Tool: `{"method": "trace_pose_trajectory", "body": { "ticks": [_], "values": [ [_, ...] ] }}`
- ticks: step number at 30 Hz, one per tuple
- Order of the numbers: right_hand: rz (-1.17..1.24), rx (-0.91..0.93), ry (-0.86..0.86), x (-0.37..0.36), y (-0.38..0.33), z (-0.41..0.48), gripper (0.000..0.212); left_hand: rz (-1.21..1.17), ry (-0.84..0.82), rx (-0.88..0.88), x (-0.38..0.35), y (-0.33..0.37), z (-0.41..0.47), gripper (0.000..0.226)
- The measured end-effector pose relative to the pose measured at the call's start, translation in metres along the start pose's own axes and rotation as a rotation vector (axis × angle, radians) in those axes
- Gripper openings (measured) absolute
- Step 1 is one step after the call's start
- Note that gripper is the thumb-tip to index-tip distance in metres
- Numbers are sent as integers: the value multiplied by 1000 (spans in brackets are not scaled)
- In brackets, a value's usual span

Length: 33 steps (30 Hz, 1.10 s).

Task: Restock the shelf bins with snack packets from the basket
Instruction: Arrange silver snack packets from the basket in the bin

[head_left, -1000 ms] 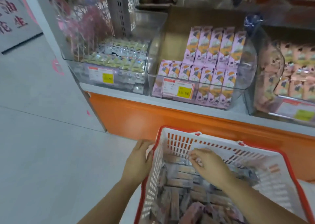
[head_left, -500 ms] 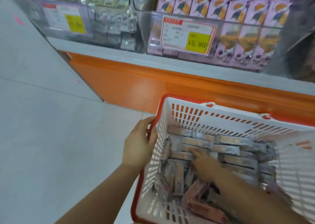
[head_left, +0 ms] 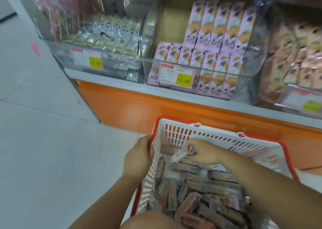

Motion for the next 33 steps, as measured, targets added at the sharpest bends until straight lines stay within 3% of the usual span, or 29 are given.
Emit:
{"method": "trace_pose_trajectory", "body": {
  "ticks": [3,6,9,12,15,18,21,24,26,29,31,33],
  "values": [
    [10,7,1,30,-33,-29,20,84,13,-78,14,10,-4,37],
    [114,50,48,56,-72,-56,17,-49,52,-154,42,27,-15,36],
    [221,120,113,73,-105,-76,12,-312,78,-130,79,41,-30,26],
    [357,171,196,82,-135,-82,13,-721,113,54,112,47,-48,4],
    [529,197,327,78,-165,-83,13,-1138,25,207,129,57,-66,9],
    [600,238,449,62,-199,-81,13,-1273,-36,183,137,71,-78,19],
    [555,270,464,52,-230,-77,15,-1367,40,143,149,77,-76,16],
    [326,362,390,69,-247,-72,11,-1414,97,157,172,75,-56,8],
    [23,393,515,105,-248,-69,10,-1336,110,142,189,69,-36,9],
    [-345,391,671,158,-242,-54,38,-1085,178,81,222,67,-2,14],
    [-553,356,626,178,-234,-31,56,-941,218,37,245,75,20,20],
    [-693,325,574,189,-229,-11,59,-816,243,-10,263,86,42,23]
  ]
}}
Point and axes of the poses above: each hand's wrist, its own z-axis towards the middle knuckle, its own x-axis out of the back of the hand, y = z × x, the point moved 4 cm from there along z, towards the middle knuckle, and after that the axes turned 10 degrees about x, right-handed, at the moved point
